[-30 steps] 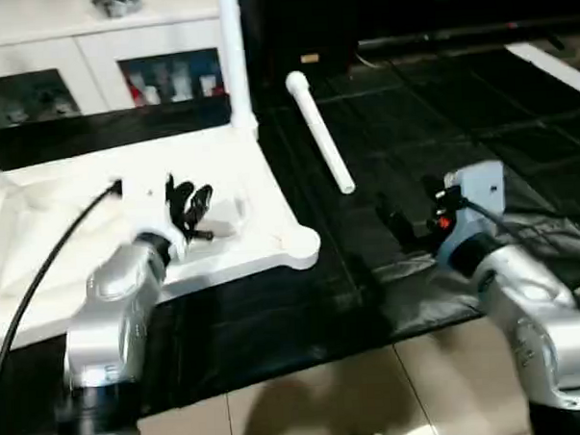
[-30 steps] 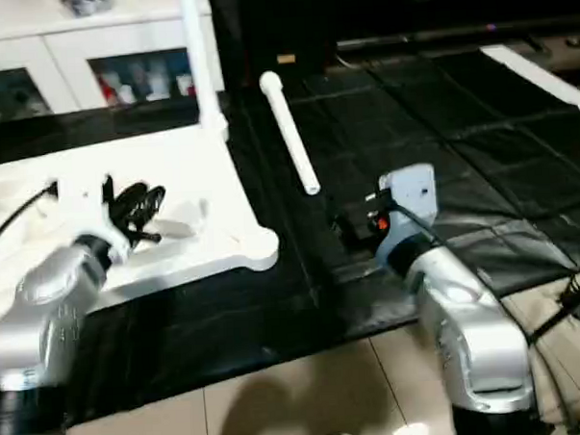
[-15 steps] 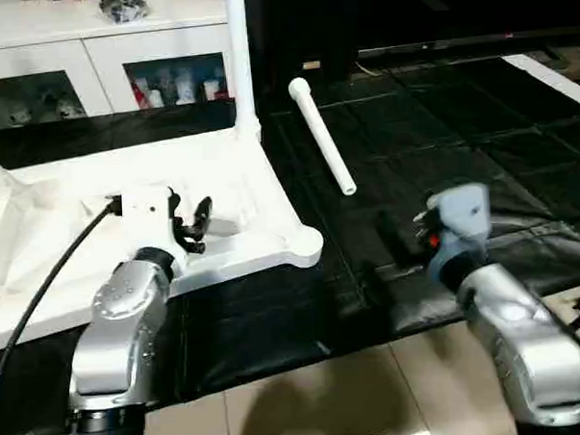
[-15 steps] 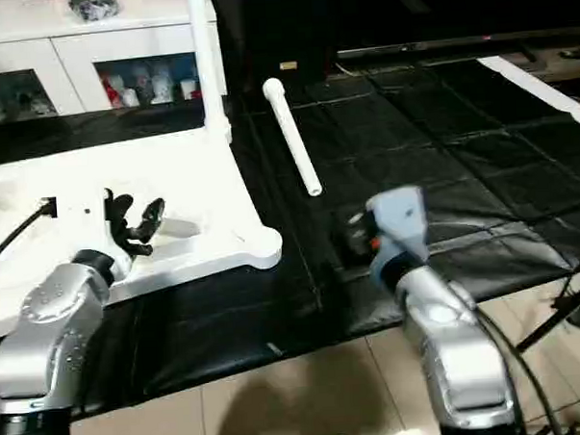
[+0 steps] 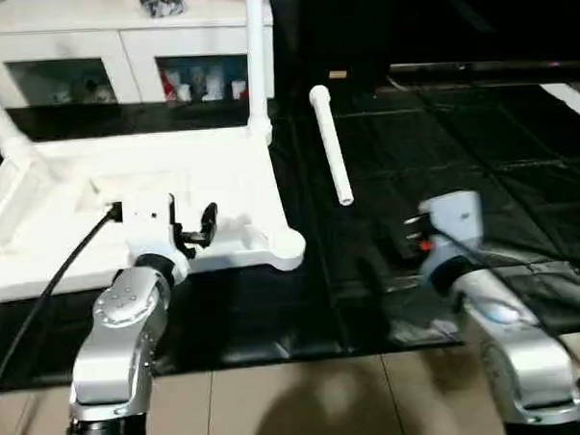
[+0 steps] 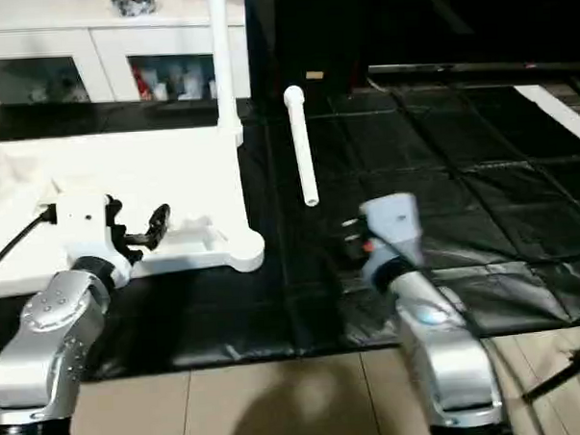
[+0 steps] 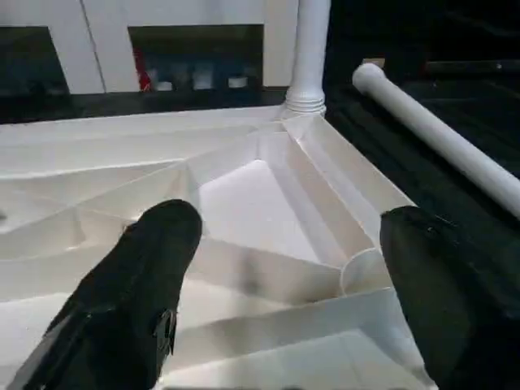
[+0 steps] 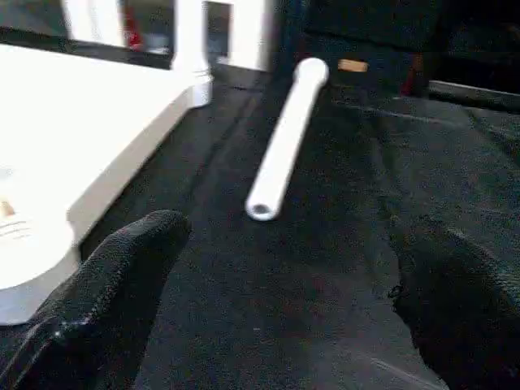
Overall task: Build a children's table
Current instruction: Move to table
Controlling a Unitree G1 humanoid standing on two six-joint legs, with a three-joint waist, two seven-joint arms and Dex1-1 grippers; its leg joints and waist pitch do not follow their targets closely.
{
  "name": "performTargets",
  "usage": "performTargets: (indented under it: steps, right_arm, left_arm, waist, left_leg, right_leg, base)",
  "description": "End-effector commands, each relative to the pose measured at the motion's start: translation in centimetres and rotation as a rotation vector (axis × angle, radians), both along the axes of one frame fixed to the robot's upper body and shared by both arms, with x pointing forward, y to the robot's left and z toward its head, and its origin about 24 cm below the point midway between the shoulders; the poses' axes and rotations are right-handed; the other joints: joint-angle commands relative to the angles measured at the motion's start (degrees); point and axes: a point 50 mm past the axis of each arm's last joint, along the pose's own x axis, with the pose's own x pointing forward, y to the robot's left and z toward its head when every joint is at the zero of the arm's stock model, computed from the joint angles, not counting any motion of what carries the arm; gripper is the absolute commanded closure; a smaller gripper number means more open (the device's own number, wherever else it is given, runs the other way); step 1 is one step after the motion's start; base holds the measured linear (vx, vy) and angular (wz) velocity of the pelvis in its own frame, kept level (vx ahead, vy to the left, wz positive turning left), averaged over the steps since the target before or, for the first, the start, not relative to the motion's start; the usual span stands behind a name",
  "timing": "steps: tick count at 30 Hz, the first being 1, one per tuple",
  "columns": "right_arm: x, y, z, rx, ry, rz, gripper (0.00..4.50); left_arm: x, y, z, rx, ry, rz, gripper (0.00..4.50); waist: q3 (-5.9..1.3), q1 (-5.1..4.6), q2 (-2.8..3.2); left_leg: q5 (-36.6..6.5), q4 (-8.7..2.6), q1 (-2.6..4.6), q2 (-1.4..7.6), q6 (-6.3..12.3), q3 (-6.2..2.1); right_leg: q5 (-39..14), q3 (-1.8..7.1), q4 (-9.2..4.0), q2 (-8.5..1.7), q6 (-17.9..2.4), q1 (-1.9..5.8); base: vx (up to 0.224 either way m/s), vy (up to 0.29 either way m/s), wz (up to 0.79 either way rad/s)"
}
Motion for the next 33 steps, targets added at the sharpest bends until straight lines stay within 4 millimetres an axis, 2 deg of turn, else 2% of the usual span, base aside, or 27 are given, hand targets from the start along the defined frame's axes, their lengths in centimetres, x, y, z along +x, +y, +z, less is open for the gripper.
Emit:
performTargets:
  steps: [1, 2, 3, 4, 5, 8, 9, 11, 13, 14, 15, 16, 17, 18, 19, 20, 21, 22, 24, 26, 27, 28, 29, 30, 31, 32, 33]
  right_arm:
    - [0.0, -0.1, 0.1, -0.008, -0.002, -0.001, 0.00]
    - [0.0, 0.0, 0.1, -0.004, 0.003, 0.003, 0.00]
    - [0.0, 0.0, 0.1, 0.003, 0.005, 0.001, 0.00]
    - [0.0, -0.1, 0.1, 0.008, 0.008, -0.001, 0.00]
    - [0.1, -0.1, 0.0, 0.014, 0.012, -0.011, 0.00]
    - [0.1, -0.2, -0.1, 0.024, 0.010, -0.016, 0.00]
    - [0.2, -0.1, -0.1, 0.033, 0.012, -0.017, 0.00]
    - [0.2, -0.1, 0.0, 0.045, 0.014, -0.023, 0.00]
    - [0.2, -0.1, 0.0, 0.049, 0.011, -0.027, 0.00]
    - [0.2, -0.1, 0.0, 0.053, 0.013, -0.027, 0.00]
    - [0.2, 0.0, 0.0, 0.057, 0.010, -0.024, 0.00]
    - [0.2, 0.0, 0.1, 0.061, 0.010, -0.020, 0.00]
    - [0.2, 0.0, 0.1, 0.061, 0.011, -0.017, 0.00]
    - [0.2, 0.0, 0.1, 0.062, 0.011, -0.015, 0.00]
    - [0.2, 0.1, 0.1, 0.053, 0.009, -0.002, 0.00]
    - [0.1, 0.3, 0.1, 0.051, 0.012, 0.014, 0.00]
    - [0.1, 0.3, 0.1, 0.050, 0.012, 0.017, 0.00]
    - [0.2, 0.3, 0.1, 0.047, 0.013, 0.025, 0.00]
    - [0.1, 0.5, 0.1, 0.048, 0.013, 0.038, 0.00]
    - [0.0, 0.6, 0.1, 0.048, 0.015, 0.057, 0.00]
    - [0.0, 0.9, 0.1, 0.041, 0.014, 0.082, 0.00]
    - [0.0, 0.9, 0.1, 0.040, 0.014, 0.083, 0.00]
    - [-0.1, 1.0, 0.1, 0.037, 0.012, 0.088, 0.00]
    - [-0.1, 1.0, 0.2, 0.042, 0.009, 0.090, 0.00]
    - [-0.1, 1.0, 0.2, 0.047, 0.009, 0.089, 0.00]
    - [-0.1, 1.0, 0.2, 0.053, 0.010, 0.091, 0.00]
    - [-0.1, 1.1, 0.2, 0.054, 0.009, 0.095, 0.00]
  left_arm:
    - [0.1, 0.2, 0.6, 0.001, -0.024, 0.007, 0.12]
    - [0.1, 0.3, 0.7, 0.001, -0.021, 0.010, 0.05]
    - [0.1, 0.4, 0.7, 0.002, -0.019, 0.009, 0.05]
    - [0.1, 0.4, 0.6, 0.003, -0.015, 0.006, 0.05]
    - [0.1, 0.4, 0.6, 0.008, -0.012, 0.005, 0.05]
    - [0.1, 0.4, 0.6, 0.006, -0.009, 0.005, 0.05]
    - [0.1, 0.4, 0.6, 0.005, -0.009, 0.005, 0.05]
    - [0.2, 0.3, 0.6, 0.007, -0.010, 0.002, 0.05]
    - [0.2, 0.3, 0.6, 0.006, -0.008, 0.001, 0.05]
    - [0.2, 0.4, 0.6, 0.004, -0.008, 0.001, 0.05]
    - [0.2, 0.4, 0.6, 0.004, -0.007, 0.002, 0.05]
    - [0.2, 0.4, 0.6, 0.002, -0.006, 0.003, 0.05]
    - [0.2, 0.4, 0.6, 0.002, -0.006, 0.003, 0.05]
    - [0.2, 0.4, 0.6, 0.001, -0.006, 0.003, 0.05]
    - [0.2, 0.4, 0.6, 0.000, -0.005, 0.003, 0.05]
    - [0.2, 0.5, 0.6, 0.000, -0.005, 0.004, 0.05]
    - [0.2, 0.5, 0.7, 0.000, -0.005, 0.005, 0.05]
    - [0.2, 0.5, 0.7, 0.000, -0.005, 0.005, 0.05]
    - [0.2, 0.5, 0.7, -0.001, -0.007, 0.005, 0.05]
    - [0.2, 0.5, 0.8, -0.001, -0.008, 0.006, 0.05]
    - [0.2, 0.6, 0.8, -0.002, -0.009, 0.009, 0.05]
    - [0.2, 0.6, 0.8, -0.002, -0.010, 0.009, 0.05]
    - [0.1, 0.6, 0.8, 0.000, -0.010, 0.012, 0.05]
    - [0.1, 0.7, 0.8, -0.001, -0.010, 0.015, 0.05]
    - [0.1, 0.7, 0.8, -0.001, -0.010, 0.016, 0.05]
    - [0.1, 0.7, 0.8, -0.001, -0.010, 0.019, 0.05]
    - [0.1, 0.8, 0.8, -0.001, -0.010, 0.020, 0.05]
  waist:
    - [-2.40, 0.82, -1.23]
    - [-1.61, 1.92, -1.65]
    - [-1.90, 1.90, -0.69]
    - [-2.10, 2.36, -0.99]
    - [-2.00, 2.05, -0.15]
    - [-2.38, 1.36, 1.29]
    - [-1.98, 0.76, 1.27]
    - [-1.00, -0.11, 0.99]
    - [0.46, -1.81, 1.54]
    - [0.16, 1.01, 3.60]
    - [-0.49, 1.10, 3.12]
    - [-1.24, 0.82, 1.09]
    - [-0.98, 0.13, -1.75]
    - [-0.76, 1.98, -1.76]
    - [-1.78, 2.67, -1.79]
    - [-1.79, 3.57, -1.78]
    - [-2.20, 3.77, -0.79]
    - [-2.05, 3.87, -1.31]
    - [-2.69, 2.69, 1.96]
    - [-2.53, 0.98, 4.01]
    - [-5.04, -2.48, 3.94]
    - [-4.92, -2.06, 3.93]
    - [-4.70, -2.52, 3.01]
    - [-4.48, -2.47, 2.34]
    - [-4.37, -3.04, 2.05]
    - [-3.15, -2.71, 0.33]
    - [-1.98, -1.86, -1.78]
  left_leg:
    - [-6.88, -2.72, 0.39, 4.91, 5.98, -1.85]
    - [-3.57, 0.74, -0.13, 0.67, 3.29, 0.36]
    - [-2.64, 0.84, 0.83, -0.60, 1.62, 2.67]
    - [-4.54, -0.21, 0.88, -0.77, 1.82, 2.93]
    - [-2.09, -4.41, 0.31, 3.44, 3.37, -0.39]
    - [-7.34, -6.29, 1.62, 6.83, 3.50, -1.53]
    - [-11.49, -7.07, 1.44, 7.57, 2.81, -1.71]
    - [-23.03, -6.76, 3.99, 6.34, 0.18, -0.90]
    - [-36.08, -6.80, 7.97, 6.74, -1.25, -0.95]
    - [-52.85, -15.58, -0.45, 8.98, -4.68, 0.56]
    - [-53.29, -15.54, 1.22, 8.57, -3.30, 0.92]
    - [-47.78, -12.65, 5.15, 8.41, -1.99, 0.64]
    - [-41.69, -8.15, 7.49, 5.57, -2.33, 1.02]
    - [-14.24, 2.07, 1.44, 1.77, 1.30, 1.35]
    - [-7.14, 3.57, -1.50, 1.69, 3.09, 0.32]
    - [-2.17, 3.31, -3.70, 1.22, 4.06, -0.67]
    - [3.03, 2.30, -5.22, 1.51, 5.58, -0.82]
    - [4.81, 2.11, -6.10, 1.22, 7.80, -0.37]
    - [6.14, -2.15, -3.56, 2.85, 10.72, -0.40]
    - [0.18, -6.64, -0.06, 4.14, 15.43, -5.12]
    - [7.03, -5.99, 9.68, 7.54, 32.49, -15.15]
    - [12.96, -5.04, 9.71, 7.39, 34.36, -15.84]
    - [20.25, -4.80, 8.81, 6.40, 34.23, -15.73]
    - [24.37, -5.55, 6.71, 4.06, 31.38, -14.26]
    - [24.17, -5.30, 6.49, 6.24, 27.24, -9.78]
    - [16.22, -7.96, 2.36, 5.03, 24.76, -7.19]
    - [-0.62, -8.03, 0.62, 0.88, 20.22, -3.95]
  right_leg:
    - [-7.97, 9.88, -7.09, -13.54, 3.40, 1.79]
    - [-32.56, 9.47, -9.91, -12.50, 10.88, 2.38]
    - [-45.05, 11.81, -12.33, -6.78, 18.07, 0.33]
    - [-43.13, 11.64, -11.62, -5.34, 19.20, 1.30]
    - [-28.42, 6.25, -10.24, -5.79, 13.56, 1.97]
    - [-21.06, 4.87, -10.03, -7.71, 5.48, 2.86]
    - [-21.19, 4.43, -10.08, -8.42, 2.49, 3.41]
    - [-32.53, 2.79, -12.02, -9.08, 2.22, 2.90]
    - [-40.84, -3.47, -15.31, -6.68, 6.12, 2.20]
    - [-12.25, -2.93, 3.12, -3.97, 0.73, 8.78]
    - [-11.26, -1.37, 5.22, -3.93, 0.78, 7.94]
    - [-23.58, 4.34, 2.29, -7.12, 1.25, 6.44]
    - [-38.22, 6.46, -4.10, -9.04, 1.40, 3.50]
    - [-57.16, 10.60, -12.25, -15.73, 1.15, 7.20]
    - [-52.86, 12.52, -11.01, -16.15, 0.44, 9.90]
    - [-40.72, 11.84, -9.56, -13.71, -1.18, 10.91]
    - [-28.48, 6.61, -9.38, -13.95, -2.56, 11.72]
    - [-24.06, 3.25, -10.26, -14.15, -2.01, 12.01]
    - [-17.93, -2.32, -11.43, -11.94, -2.00, 12.97]
    - [-14.64, -4.48, -6.59, -5.22, 0.26, 11.84]
    - [-15.15, -0.84, 4.02, -1.96, 0.69, 2.24]
    - [-15.04, 0.63, 5.12, -2.28, 1.64, 0.34]
    - [-12.68, 2.96, 6.34, -2.70, 5.00, -1.87]
    - [-7.92, 4.06, 6.82, -2.35, 8.47, -2.04]
    - [-3.08, 5.11, 6.03, -3.75, 9.04, -3.07]
    - [3.20, 6.25, 4.49, -4.45, 7.69, -0.97]
    - [3.96, 8.15, -3.18, -5.53, 5.60, 1.00]
  base:
    - [-0.022, -0.105, 0.24]
    - [-0.040, -0.089, 0.04]
    - [-0.040, -0.089, 0.04]
    - [-0.045, -0.072, -0.23]
    - [-0.041, -0.021, -0.21]
    - [-0.014, -0.007, -0.07]
    - [0.000, 0.000, 0.00]
    - [-0.008, 0.028, 0.01]
    - [-0.017, 0.057, -0.01]
    - [-0.062, 0.063, -0.12]
    - [0.000, 0.000, 0.00]
    - [0.000, 0.000, 0.00]
    - [0.125, -0.088, -0.07]
    - [0.058, -0.050, -0.11]
    - [0.140, -0.073, -0.10]
    - [0.134, -0.040, 0.07]
    - [0.134, -0.040, 0.07]
    - [0.117, -0.008, 0.30]
    - [0.141, 0.048, 0.61]
    - [0.248, 0.072, 0.62]
    - [0.273, 0.063, 0.56]
    - [0.225, 0.048, 0.70]
    - [0.166, 0.043, 0.72]
    - [0.166, 0.043, 0.72]
    - [0.132, 0.011, 0.51]
    - [0.108, -0.059, 0.23]
    - [0.108, -0.059, 0.23]
